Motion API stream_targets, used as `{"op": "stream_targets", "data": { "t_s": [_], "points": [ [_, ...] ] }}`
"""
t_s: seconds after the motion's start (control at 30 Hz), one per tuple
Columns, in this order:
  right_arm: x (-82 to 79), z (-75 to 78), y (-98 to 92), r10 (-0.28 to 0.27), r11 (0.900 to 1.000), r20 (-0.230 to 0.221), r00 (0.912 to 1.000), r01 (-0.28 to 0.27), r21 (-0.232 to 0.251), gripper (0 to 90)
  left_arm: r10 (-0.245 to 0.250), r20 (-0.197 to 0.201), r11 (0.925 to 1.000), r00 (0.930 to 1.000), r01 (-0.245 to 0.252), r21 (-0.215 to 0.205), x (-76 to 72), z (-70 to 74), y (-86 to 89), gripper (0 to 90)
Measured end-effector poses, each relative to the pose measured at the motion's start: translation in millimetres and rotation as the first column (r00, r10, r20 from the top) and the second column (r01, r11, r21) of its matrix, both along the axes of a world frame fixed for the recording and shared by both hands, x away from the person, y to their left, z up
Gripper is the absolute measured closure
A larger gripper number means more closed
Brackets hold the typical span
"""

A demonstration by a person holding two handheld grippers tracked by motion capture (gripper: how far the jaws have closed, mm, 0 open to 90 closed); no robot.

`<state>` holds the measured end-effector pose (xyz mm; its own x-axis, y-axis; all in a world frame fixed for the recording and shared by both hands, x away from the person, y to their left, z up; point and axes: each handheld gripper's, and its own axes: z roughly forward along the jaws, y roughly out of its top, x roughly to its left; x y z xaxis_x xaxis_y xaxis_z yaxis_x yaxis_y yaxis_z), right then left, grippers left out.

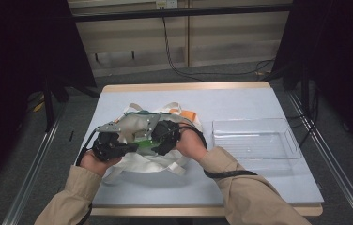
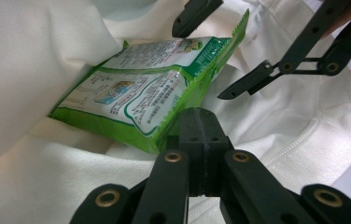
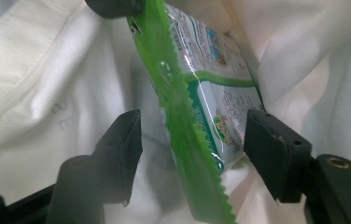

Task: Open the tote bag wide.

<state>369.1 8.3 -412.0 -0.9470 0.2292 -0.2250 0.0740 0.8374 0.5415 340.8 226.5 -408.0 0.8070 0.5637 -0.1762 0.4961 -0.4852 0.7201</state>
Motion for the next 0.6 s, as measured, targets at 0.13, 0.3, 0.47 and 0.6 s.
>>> {"op": "stream_targets", "data": {
  "t_s": [0.13, 0.3, 0.47, 0.6],
  "points": [
    [0.8, 0.4, 0.2, -0.011, 1.0, 0.028, 0.9996, 0.011, 0.0, 52.2, 0.003, -0.001, 1.0, 1.0, -0.003, 0.006, -0.7, 0.3, 0.8, 90.0],
    [-0.2, 12.4, -1.4, -0.048, 0.999, 0.031, 0.9984, 0.048, 0.008, 67.4, 0.011, 0.017, 0.9999, 0.9998, -0.011, 0.007, -1.8, 2.5, 0.8, 83.1],
    [3.1, 27.7, -8.2, -0.099, 0.995, 0.008, 0.9951, 0.098, 0.034, 73.2, 0.026, 0.031, 0.9997, 0.9992, -0.026, -0.001, -1.8, 3.3, 2.8, 69.1],
    [7.0, 41.0, -19.0, -0.119, 0.99, 0.01, 0.9928, 0.118, 0.076, 82.2, 0.018, 0.037, 0.9998, 0.9991, -0.018, 0.01, -2.0, 2.8, 0.8, 57.9]
  ]
}}
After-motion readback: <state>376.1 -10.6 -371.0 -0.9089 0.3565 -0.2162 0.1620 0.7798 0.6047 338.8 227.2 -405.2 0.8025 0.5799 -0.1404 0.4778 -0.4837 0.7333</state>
